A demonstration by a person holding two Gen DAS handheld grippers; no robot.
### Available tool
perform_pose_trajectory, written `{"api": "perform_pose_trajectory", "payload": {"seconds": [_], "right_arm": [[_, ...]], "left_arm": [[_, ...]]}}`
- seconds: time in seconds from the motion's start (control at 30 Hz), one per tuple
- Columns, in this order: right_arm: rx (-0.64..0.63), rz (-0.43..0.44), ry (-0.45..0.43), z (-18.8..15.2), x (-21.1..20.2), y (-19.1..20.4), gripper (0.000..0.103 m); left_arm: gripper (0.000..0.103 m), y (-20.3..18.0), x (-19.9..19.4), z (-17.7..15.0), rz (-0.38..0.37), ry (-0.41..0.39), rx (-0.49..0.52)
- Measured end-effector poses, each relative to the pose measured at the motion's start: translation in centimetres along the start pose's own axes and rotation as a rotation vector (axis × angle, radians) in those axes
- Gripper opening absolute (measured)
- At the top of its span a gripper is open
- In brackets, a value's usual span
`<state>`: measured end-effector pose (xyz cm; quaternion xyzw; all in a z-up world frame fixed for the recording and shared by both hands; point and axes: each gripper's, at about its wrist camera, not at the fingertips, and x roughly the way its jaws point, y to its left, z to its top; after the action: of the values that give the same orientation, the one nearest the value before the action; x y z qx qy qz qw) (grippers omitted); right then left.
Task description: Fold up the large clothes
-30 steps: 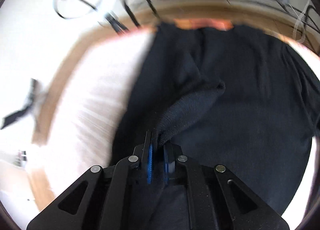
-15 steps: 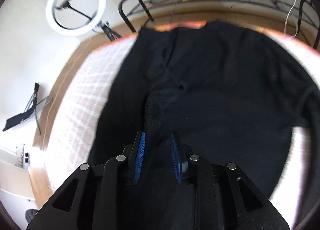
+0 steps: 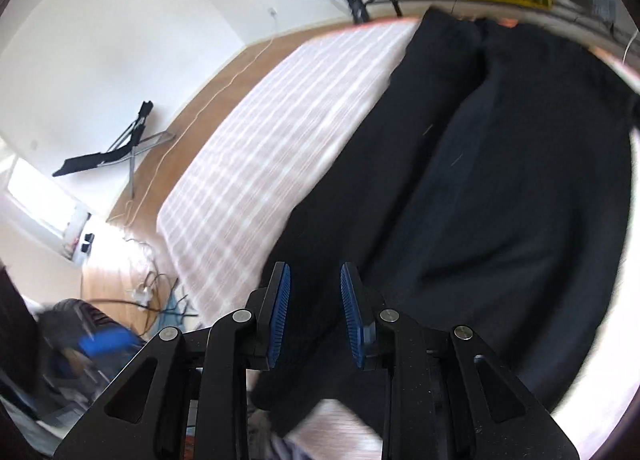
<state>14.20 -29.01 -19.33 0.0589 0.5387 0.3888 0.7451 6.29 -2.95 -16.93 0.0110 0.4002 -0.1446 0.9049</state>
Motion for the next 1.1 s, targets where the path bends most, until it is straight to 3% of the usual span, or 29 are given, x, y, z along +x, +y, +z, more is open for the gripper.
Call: {"api": "perform_pose_trajectory", "payload": {"seconds": [0.03, 0.1, 0.17, 0.3, 0.4, 0.53, 0.73, 0.9, 1.1], "right_arm": [[-0.011, -0.023, 0.015, -0.2, 1.0, 0.4, 0.025], [-0.054, -0.166, 0.039, -0.2, 2.5, 1.1, 0.025], [-0.046, -0.208, 0.039, -0.4, 2.5, 0.9, 0.025], [0.108, -0.286, -0.034, -1.7, -1.1, -1.6, 0.025], [0.257, -0.278, -0.067, -3.0, -3.3, -3.9, 0.025], [0.337, -0.263, -0.173, -3.4, -7.5, -4.3, 0.025], [0.275, -0.329, -0.321, -3.1, -15.2, -0.8, 0.026], [0.207, -0.388, -0.464, -3.0, -22.2, 2.7, 0.041], [0.127, -0.424, -0.526, -3.3, -25.5, 6.3, 0.041]], "left_arm": [[0.011, 0.8, -0.6, 0.7, 0.004, -0.014, -0.013], [0.011, 2.4, -1.4, 1.9, 0.019, -0.041, -0.043], [0.011, 4.2, -2.1, 3.1, 0.000, -0.063, -0.092], [0.011, 6.0, -2.7, 4.5, -0.042, -0.096, -0.140], [0.011, 6.1, -2.3, 5.1, -0.058, -0.097, -0.118], [0.011, 5.8, -1.3, 5.7, -0.104, -0.067, -0.098], [0.011, 6.0, -1.6, 7.2, -0.174, -0.080, -0.134], [0.011, 5.9, -3.1, 8.5, -0.218, -0.111, -0.174], [0.011, 4.8, -5.7, 9.4, -0.219, -0.158, -0.180]]}}
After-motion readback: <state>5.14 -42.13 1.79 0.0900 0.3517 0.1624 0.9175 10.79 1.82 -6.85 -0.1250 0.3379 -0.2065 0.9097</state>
